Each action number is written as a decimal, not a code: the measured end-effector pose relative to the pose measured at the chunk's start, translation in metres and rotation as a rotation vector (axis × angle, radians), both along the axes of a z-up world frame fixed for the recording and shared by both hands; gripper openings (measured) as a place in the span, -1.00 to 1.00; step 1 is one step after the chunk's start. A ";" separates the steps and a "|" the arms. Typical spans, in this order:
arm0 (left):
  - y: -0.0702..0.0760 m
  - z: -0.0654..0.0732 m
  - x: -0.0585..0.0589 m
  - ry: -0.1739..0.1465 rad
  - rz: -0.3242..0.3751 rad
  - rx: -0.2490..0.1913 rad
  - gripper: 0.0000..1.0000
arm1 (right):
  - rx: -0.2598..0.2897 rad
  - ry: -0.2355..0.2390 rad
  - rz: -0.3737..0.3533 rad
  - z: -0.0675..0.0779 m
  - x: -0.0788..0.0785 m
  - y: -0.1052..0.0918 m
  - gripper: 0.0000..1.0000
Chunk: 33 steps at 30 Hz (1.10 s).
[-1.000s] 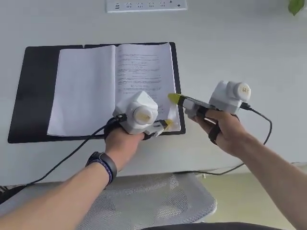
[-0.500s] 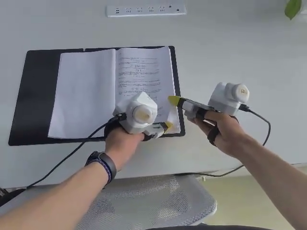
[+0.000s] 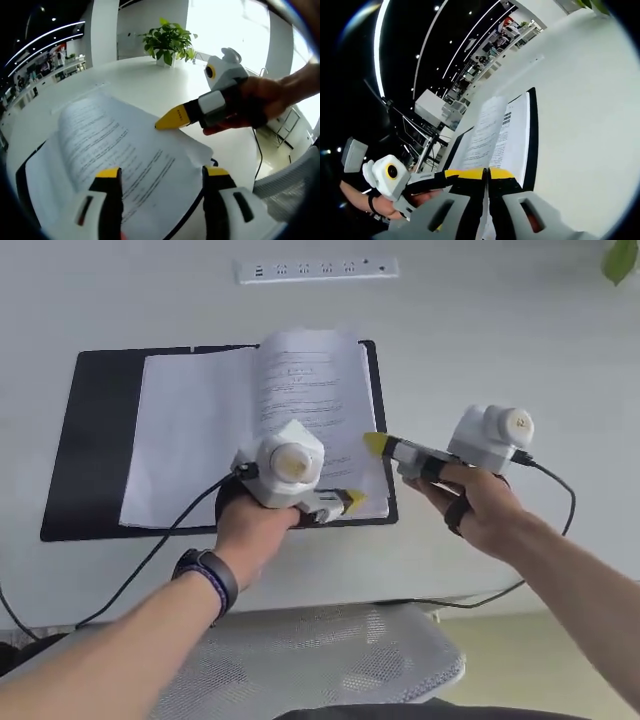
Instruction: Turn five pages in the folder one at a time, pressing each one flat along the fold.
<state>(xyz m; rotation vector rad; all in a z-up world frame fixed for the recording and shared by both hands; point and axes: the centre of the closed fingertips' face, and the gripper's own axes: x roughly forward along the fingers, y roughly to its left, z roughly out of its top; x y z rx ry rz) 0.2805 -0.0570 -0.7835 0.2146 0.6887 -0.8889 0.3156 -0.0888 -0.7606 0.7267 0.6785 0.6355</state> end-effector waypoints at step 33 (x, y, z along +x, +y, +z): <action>0.107 0.058 0.023 -0.080 0.198 -0.079 0.43 | 0.048 -0.132 0.083 0.066 0.003 0.035 -1.00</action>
